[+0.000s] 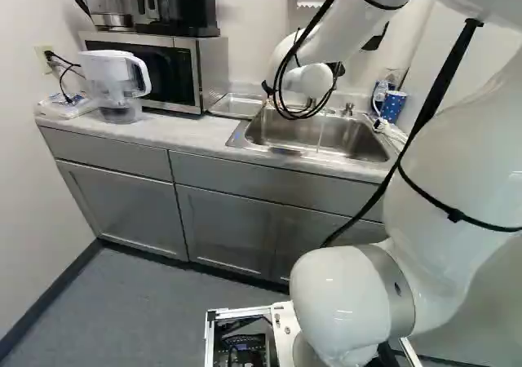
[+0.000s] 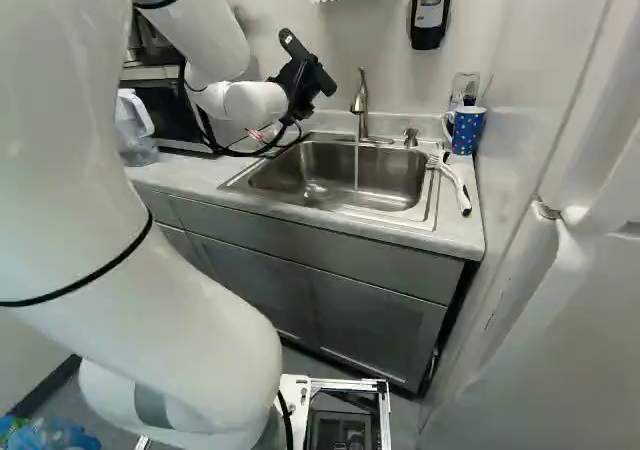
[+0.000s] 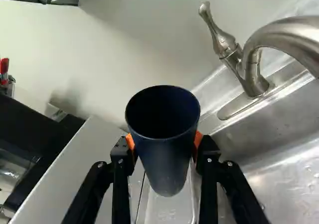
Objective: Rinse the cup and place it in the tray
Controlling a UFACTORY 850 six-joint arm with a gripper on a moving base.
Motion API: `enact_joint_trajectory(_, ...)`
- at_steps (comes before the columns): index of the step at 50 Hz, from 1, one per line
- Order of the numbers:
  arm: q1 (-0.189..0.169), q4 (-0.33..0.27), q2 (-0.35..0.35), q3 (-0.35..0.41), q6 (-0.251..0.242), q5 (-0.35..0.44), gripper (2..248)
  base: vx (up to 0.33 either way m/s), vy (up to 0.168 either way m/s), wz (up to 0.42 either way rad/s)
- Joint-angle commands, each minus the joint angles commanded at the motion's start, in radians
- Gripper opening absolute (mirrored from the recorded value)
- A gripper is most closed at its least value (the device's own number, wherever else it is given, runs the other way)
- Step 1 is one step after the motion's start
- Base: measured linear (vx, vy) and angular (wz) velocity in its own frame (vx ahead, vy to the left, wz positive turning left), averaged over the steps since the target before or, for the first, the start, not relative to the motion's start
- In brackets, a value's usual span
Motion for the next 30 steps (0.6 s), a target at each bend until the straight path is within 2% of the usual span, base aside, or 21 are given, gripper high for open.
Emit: enact_joint_trajectory(30, 0.000, 0.000, 0.000, 0.000, -0.315, 0.000, 124, 0.000, 0.000, 0.000)
